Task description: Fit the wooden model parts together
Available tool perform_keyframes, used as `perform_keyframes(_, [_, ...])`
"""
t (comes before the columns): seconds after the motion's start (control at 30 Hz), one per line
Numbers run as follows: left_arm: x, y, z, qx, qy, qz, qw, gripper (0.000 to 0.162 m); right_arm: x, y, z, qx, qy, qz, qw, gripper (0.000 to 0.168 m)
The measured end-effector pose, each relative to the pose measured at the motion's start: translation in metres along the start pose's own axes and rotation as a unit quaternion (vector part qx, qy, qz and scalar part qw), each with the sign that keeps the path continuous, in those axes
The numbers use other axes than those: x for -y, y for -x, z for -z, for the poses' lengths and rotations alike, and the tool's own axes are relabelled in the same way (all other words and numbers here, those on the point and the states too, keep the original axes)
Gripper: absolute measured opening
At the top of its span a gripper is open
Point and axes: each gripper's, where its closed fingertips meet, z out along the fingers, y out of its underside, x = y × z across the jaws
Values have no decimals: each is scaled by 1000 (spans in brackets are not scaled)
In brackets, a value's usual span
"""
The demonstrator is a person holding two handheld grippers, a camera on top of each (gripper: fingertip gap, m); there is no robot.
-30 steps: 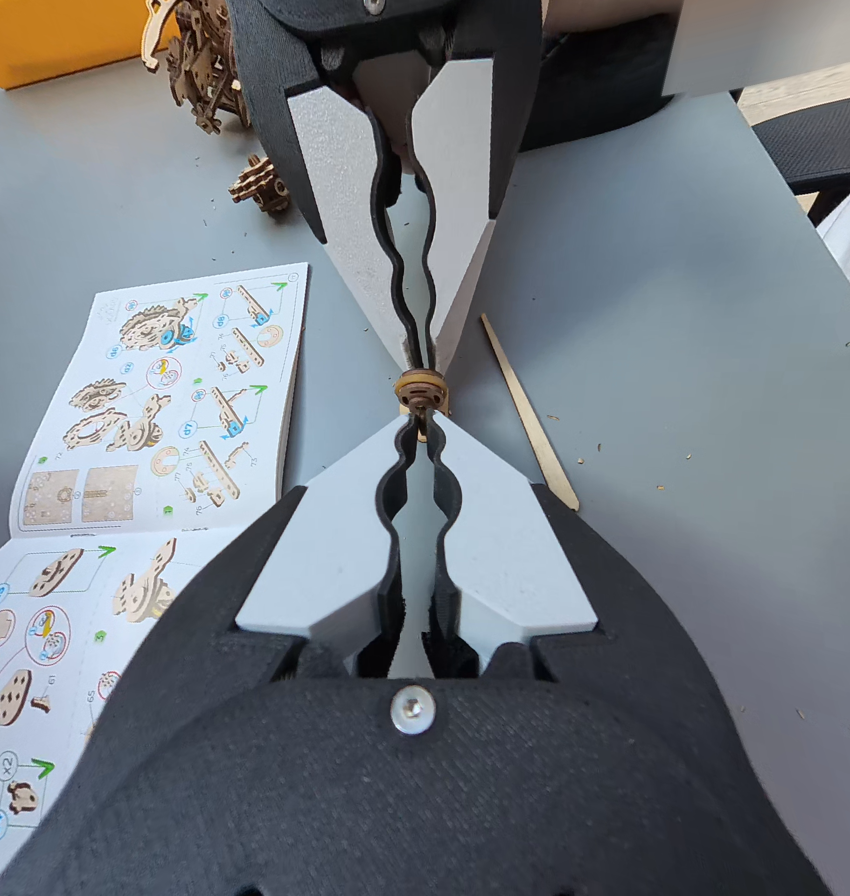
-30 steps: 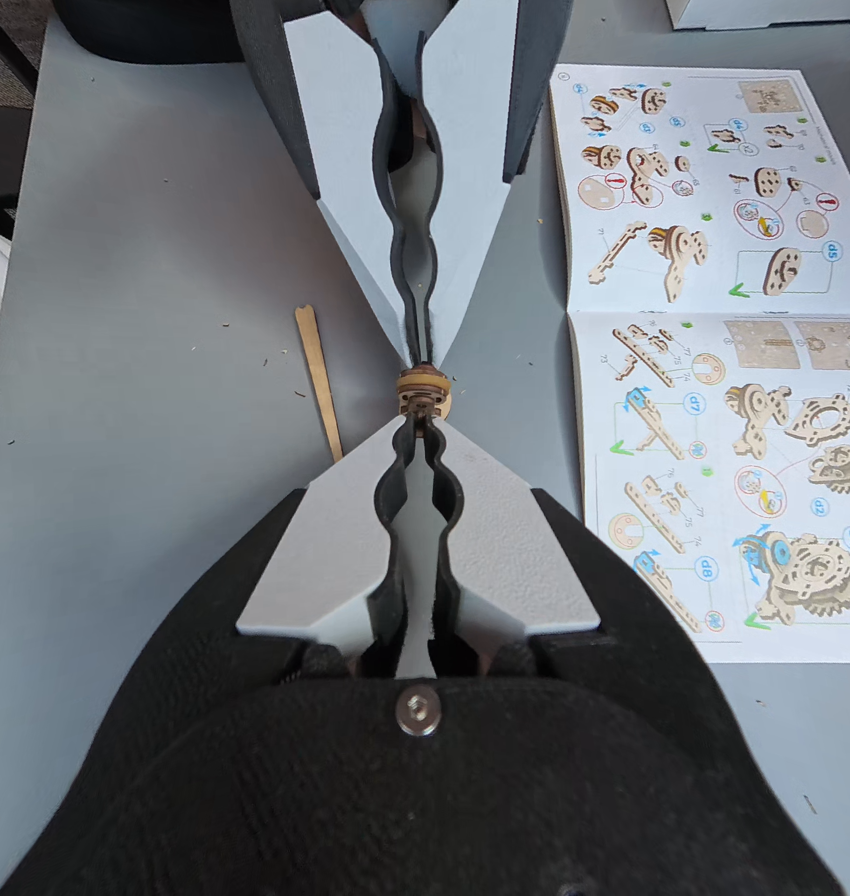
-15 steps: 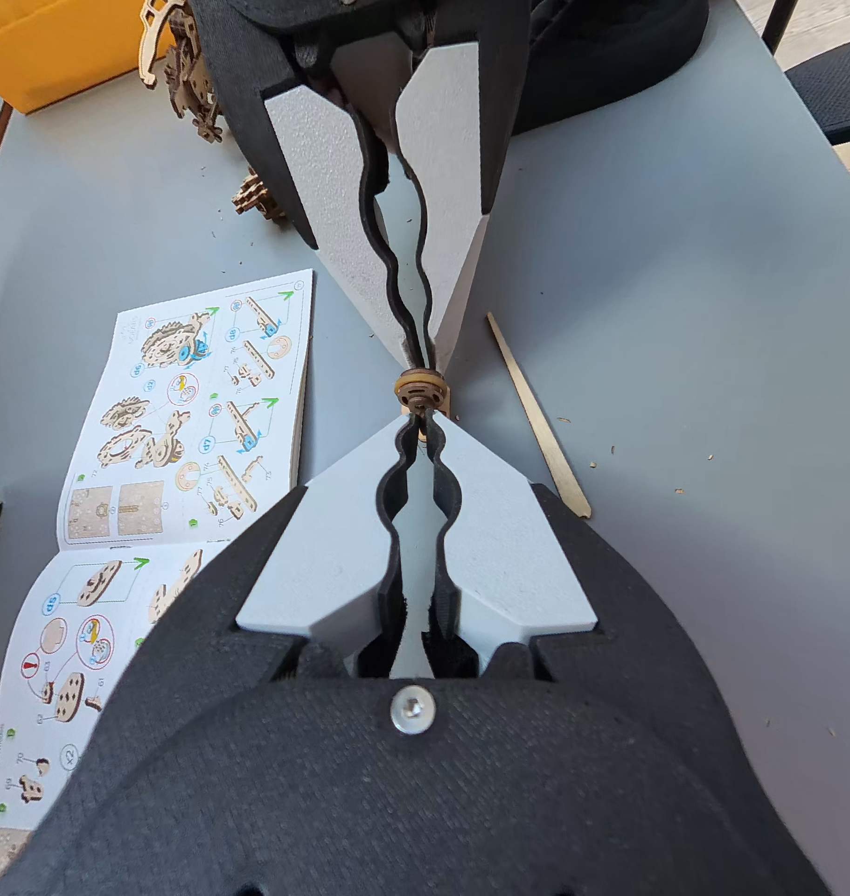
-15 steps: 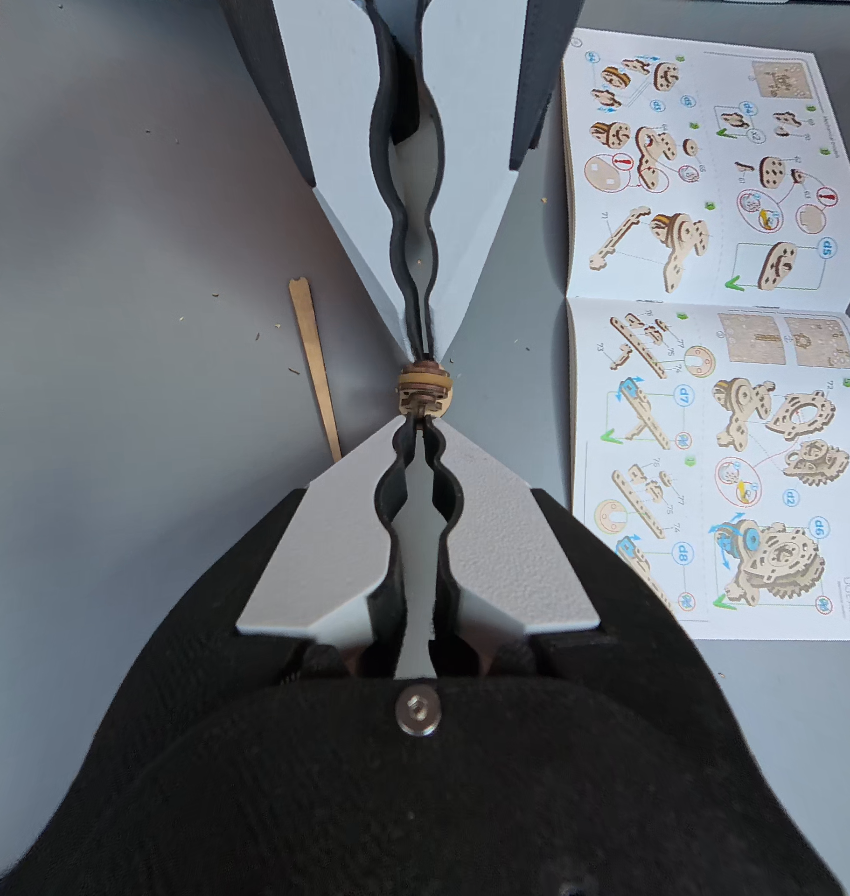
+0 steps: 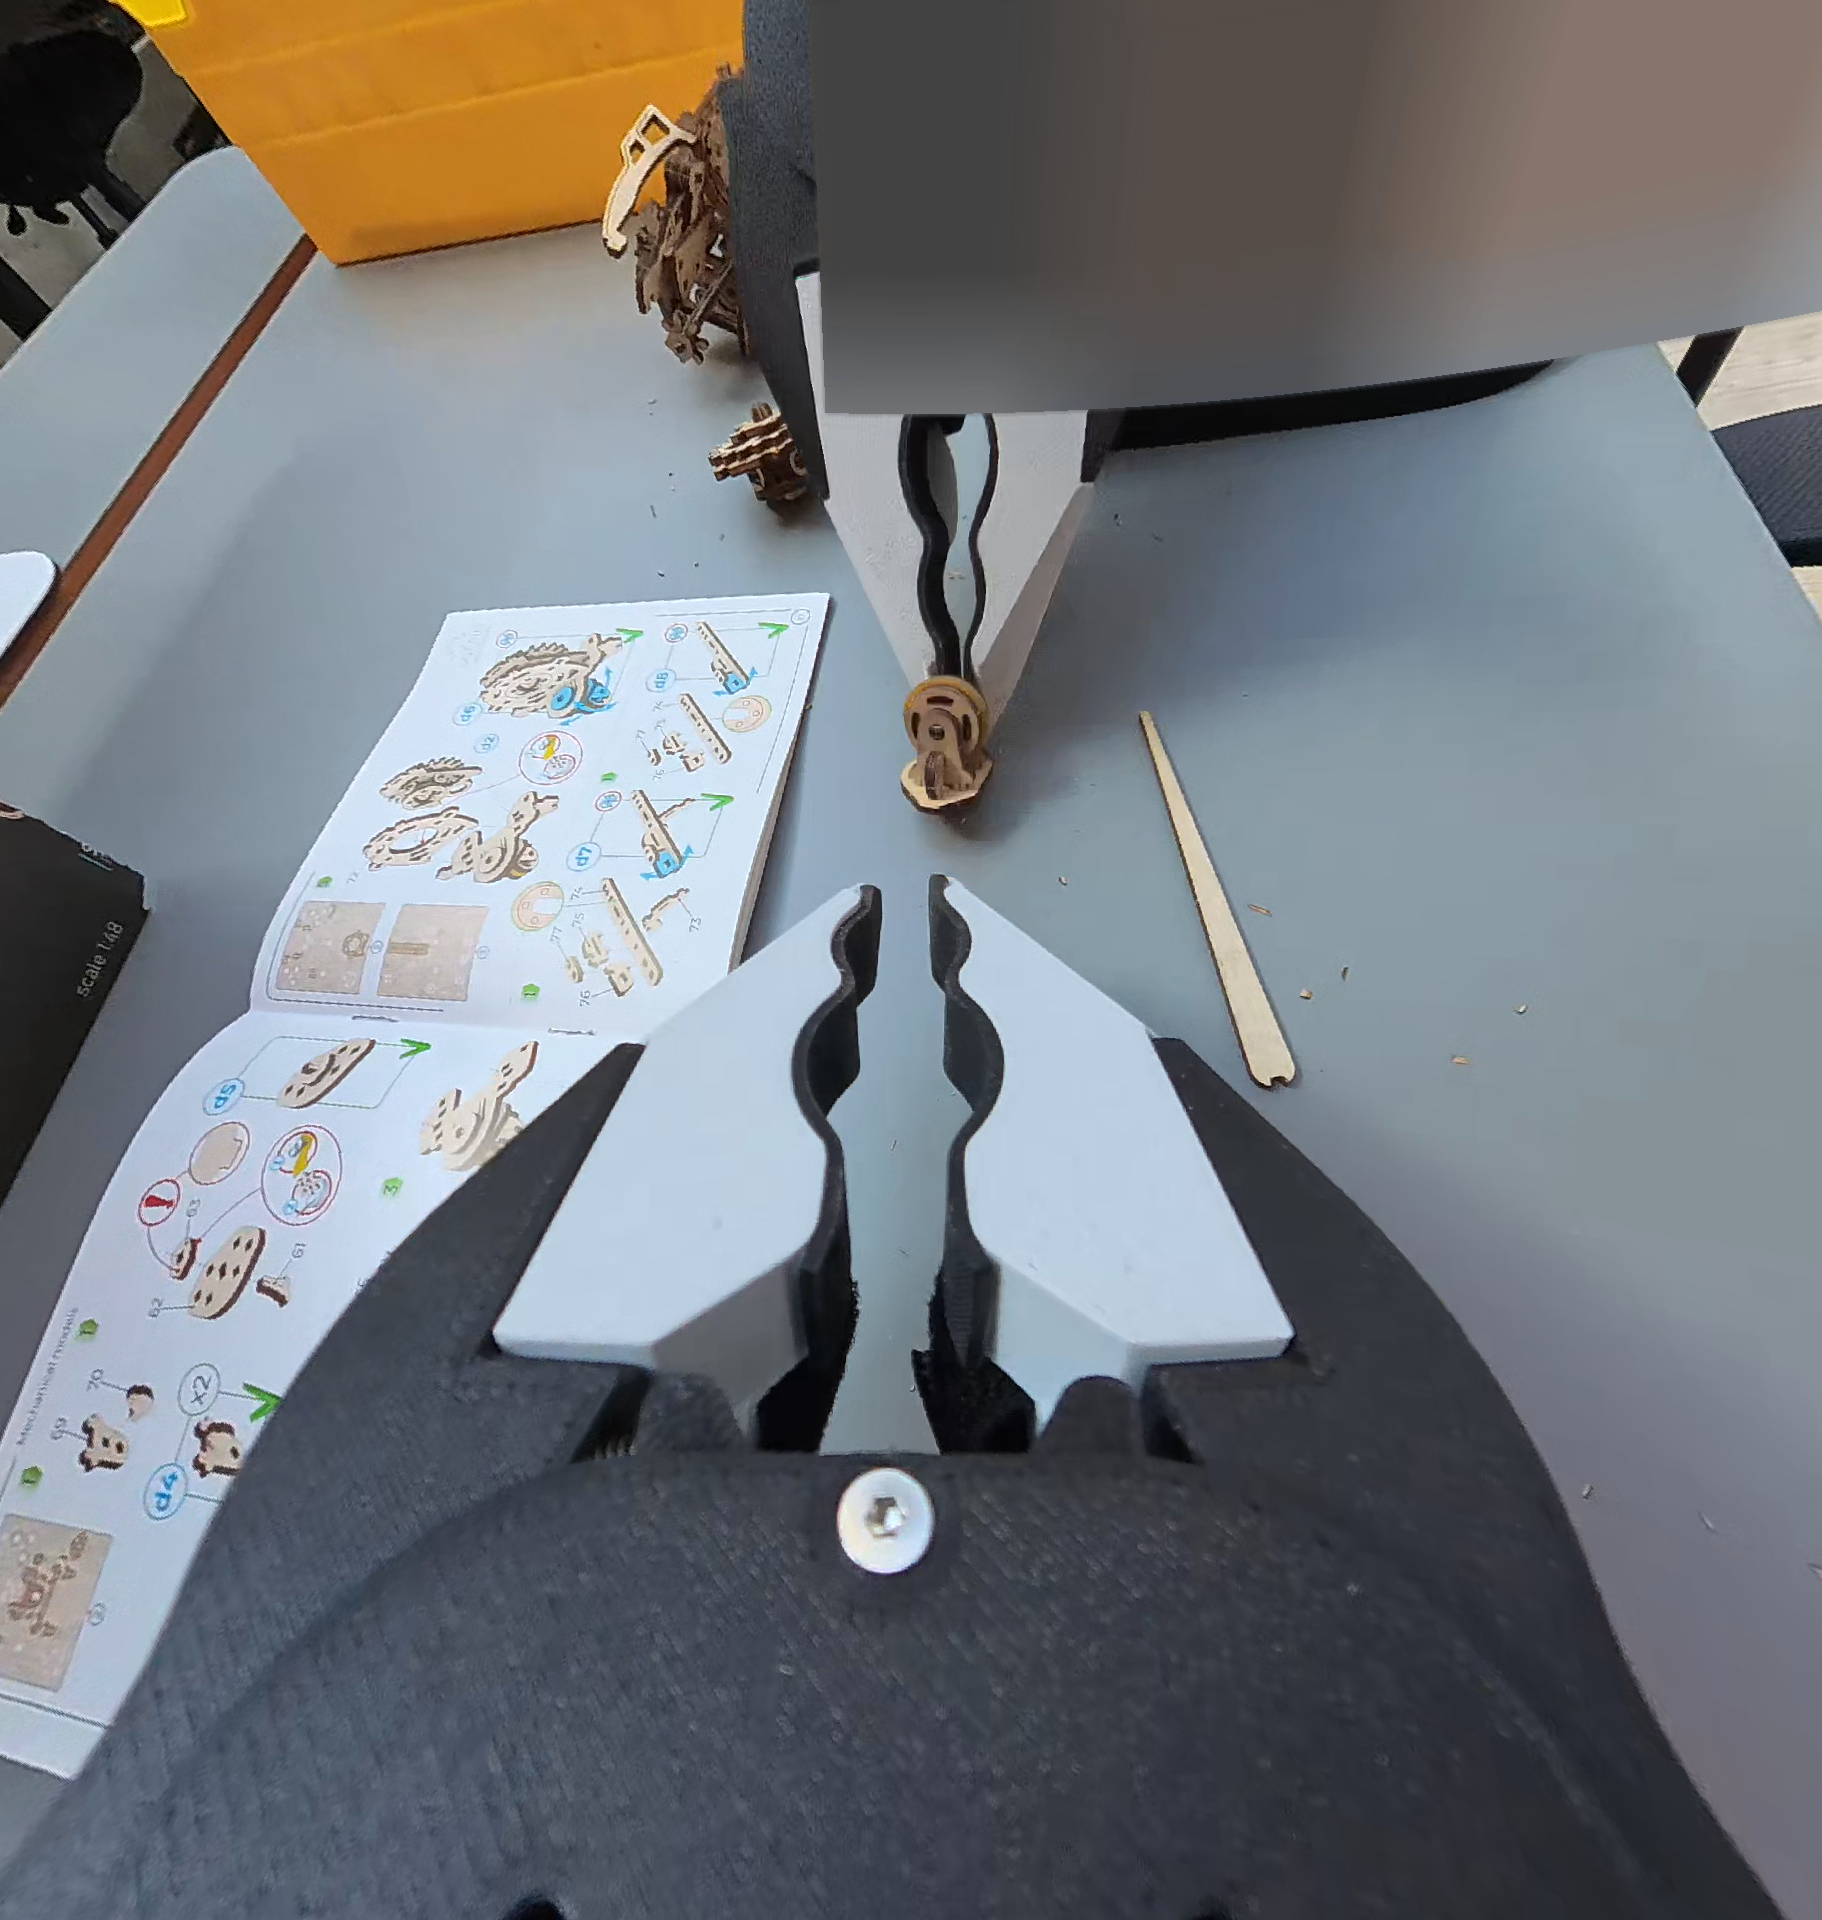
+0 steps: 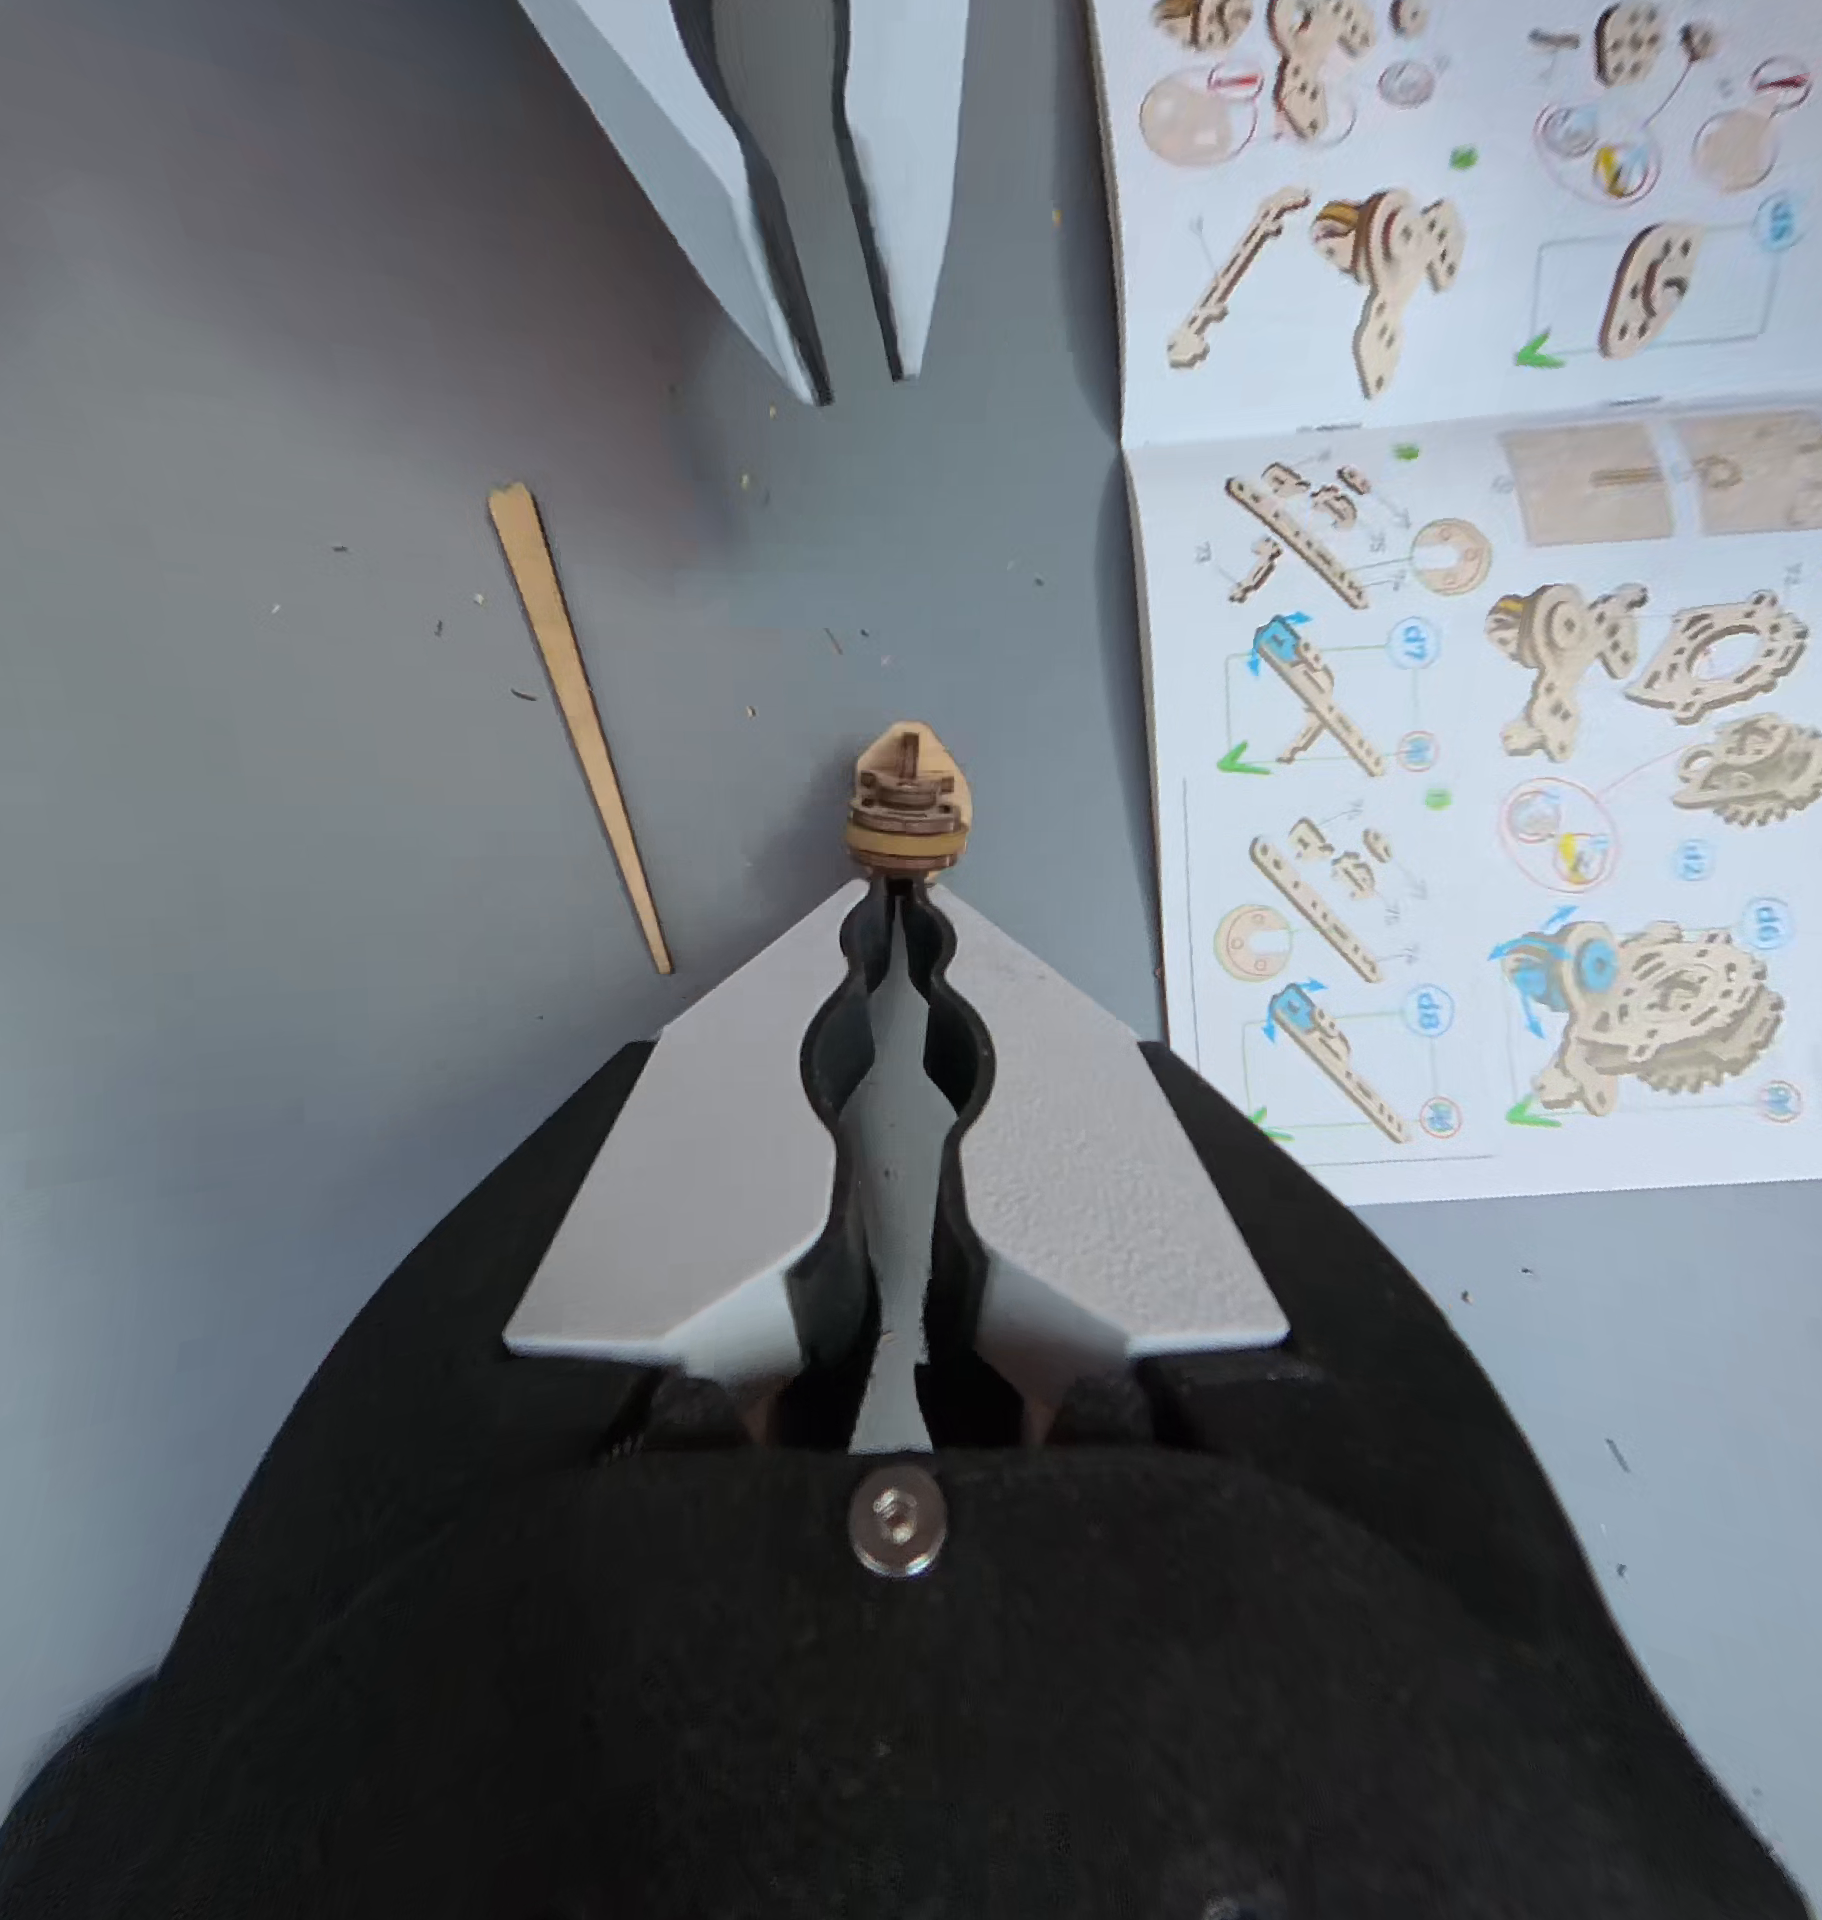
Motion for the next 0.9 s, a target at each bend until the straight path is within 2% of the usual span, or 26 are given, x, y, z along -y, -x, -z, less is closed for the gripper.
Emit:
perform_keyframes(0.13, [0, -6, -4, -6, 7, -13, 1000, 7, 13, -3, 16, -13, -38, 2, 999, 1])
perform_keyframes(0.2, [-1, -8, -5, -10, 10, -12, 1000, 7, -3, -5, 5, -10, 0, -7, 1000, 2])
perform_keyframes(0.33, [-1, -9, -6, -12, 8, -7, 1000, 6, 8, -5, 17, -19, -29, -1, 999, 1])
perform_keyframes(0.47, [-1, -7, -10, -9, 5, 15, 1000, 6, -6, -6, 6, -15, 9, -4, 1000, 2])
perform_keyframes(0.73, [-4, 2, -44, -4, 46, -2, 999, 11, 2, -8, 5, -15, -9, -11, 1000, 8])
perform_keyframes(0.9, [-8, 3, -48, -8, 47, 2, 999, 9, 6, -10, 7, -16, -14, -14, 1000, 9])
